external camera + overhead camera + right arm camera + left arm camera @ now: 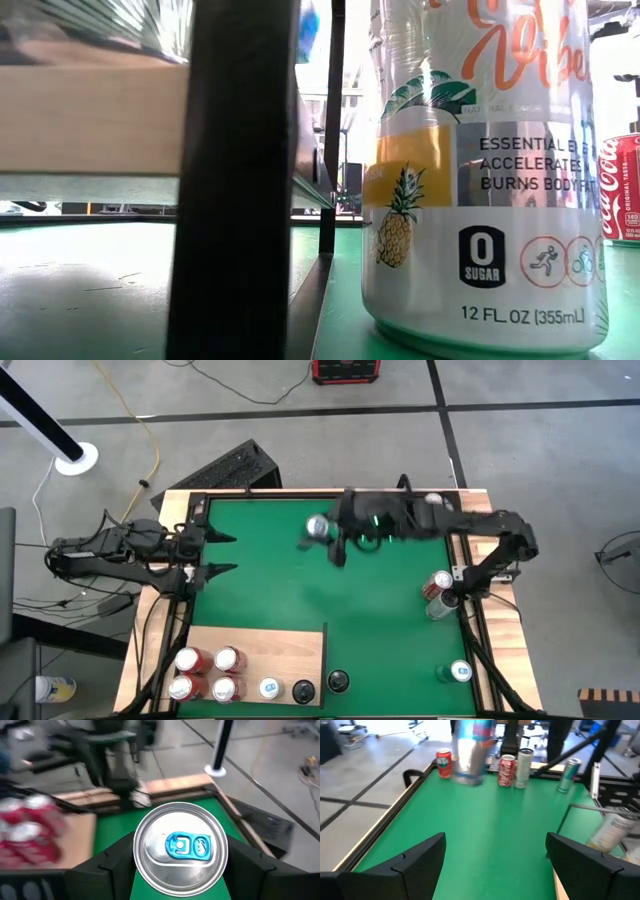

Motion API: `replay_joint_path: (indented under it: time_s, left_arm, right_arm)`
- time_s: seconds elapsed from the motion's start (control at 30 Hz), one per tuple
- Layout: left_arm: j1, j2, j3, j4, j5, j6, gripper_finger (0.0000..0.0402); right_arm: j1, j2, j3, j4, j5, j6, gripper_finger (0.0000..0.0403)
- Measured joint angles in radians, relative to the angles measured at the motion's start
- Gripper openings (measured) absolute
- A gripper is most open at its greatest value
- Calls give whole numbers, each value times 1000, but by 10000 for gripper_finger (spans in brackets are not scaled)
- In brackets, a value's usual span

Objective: Place canned beverage on shelf
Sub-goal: Put the top blue soda can on the shelf aligned with the other blue soda can

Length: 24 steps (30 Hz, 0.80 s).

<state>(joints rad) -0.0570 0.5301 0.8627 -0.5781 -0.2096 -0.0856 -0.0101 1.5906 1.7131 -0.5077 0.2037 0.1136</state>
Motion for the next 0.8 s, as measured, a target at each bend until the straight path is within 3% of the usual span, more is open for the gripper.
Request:
replay_joint_path:
  time_s: [0.23, 0.37, 0.47, 0.6, 0.8]
  left_arm:
    - [0, 0, 0, 1, 75, 42, 327]
    - [0, 0, 0, 2, 100, 59, 327]
    - [0, 5, 0, 9, 102, 36, 327]
    - [0, 18, 0, 10, 121, -15, 327]
    - [0, 42, 0, 12, 105, -111, 327]
  right_arm:
    - [275, 59, -1, 175, 182, 37, 259]
    - [358, 137, 27, 301, 250, 76, 259]
    - [392, 207, 101, 261, 293, 93, 259]
    - [415, 315, 224, 213, 251, 91, 259]
    - [416, 451, 434, 88, 68, 91, 259]
